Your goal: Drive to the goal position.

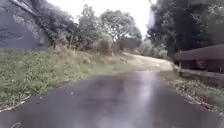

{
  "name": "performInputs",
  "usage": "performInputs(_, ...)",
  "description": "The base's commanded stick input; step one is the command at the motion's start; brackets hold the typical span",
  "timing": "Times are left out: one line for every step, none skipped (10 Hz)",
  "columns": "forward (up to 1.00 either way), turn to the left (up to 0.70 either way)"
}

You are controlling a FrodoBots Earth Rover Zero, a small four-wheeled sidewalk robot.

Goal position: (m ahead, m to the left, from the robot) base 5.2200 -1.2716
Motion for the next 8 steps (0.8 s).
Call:
performInputs(0.45,0.02)
performInputs(0.45,0.02)
performInputs(0.45,0.02)
performInputs(0.45,0.02)
performInputs(0.45,0.02)
performInputs(0.45,0.02)
performInputs(0.45,0.02)
performInputs(0.45,-0.27)
